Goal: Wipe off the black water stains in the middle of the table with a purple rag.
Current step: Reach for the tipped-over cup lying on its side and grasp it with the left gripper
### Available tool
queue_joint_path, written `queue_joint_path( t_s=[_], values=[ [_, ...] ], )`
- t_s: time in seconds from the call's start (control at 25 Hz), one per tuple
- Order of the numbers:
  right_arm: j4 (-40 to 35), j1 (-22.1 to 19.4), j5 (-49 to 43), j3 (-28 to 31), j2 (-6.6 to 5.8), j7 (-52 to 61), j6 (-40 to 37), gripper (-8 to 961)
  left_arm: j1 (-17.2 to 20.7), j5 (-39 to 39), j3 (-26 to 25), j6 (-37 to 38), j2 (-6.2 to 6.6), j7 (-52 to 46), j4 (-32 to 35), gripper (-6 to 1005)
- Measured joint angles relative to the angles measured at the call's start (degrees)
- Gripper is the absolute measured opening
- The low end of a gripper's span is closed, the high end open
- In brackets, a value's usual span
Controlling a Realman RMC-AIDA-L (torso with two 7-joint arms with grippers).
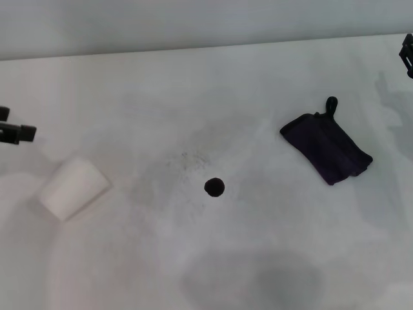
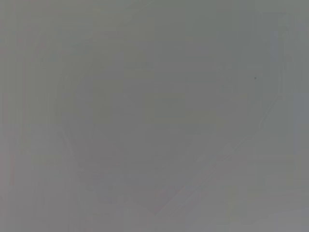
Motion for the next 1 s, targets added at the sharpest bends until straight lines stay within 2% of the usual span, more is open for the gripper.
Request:
queue_joint_path(
  t_s=[0.12,0.36,0.44,0.6,1.0],
  values=[
    [-0.01,-0.06,0.0,0.0,0.02,0.0,0.01,727,-2.17,4.32,0.04,-0.02,-0.64,0.21,-0.31,872],
    [0.01,-0.06,0.0,0.01,0.05,0.05,0.03,727,-5.68,8.99,0.03,-1.68,-4.5,1.66,-4.03,873],
    [0.17,-0.04,0.0,0.0,0.12,0.39,0.03,727,-7.07,12.08,0.01,-2.28,-6.22,2.24,-4.32,873],
    [0.4,0.1,0.0,0.0,0.17,0.66,0.03,726,-7.48,14.74,-0.05,-2.5,-6.72,2.02,-3.59,873],
    [0.38,0.14,0.0,0.12,0.26,2.22,0.03,726,-6.85,15.82,-0.1,-6.51,-6.78,1.78,0.81,872]
  ],
)
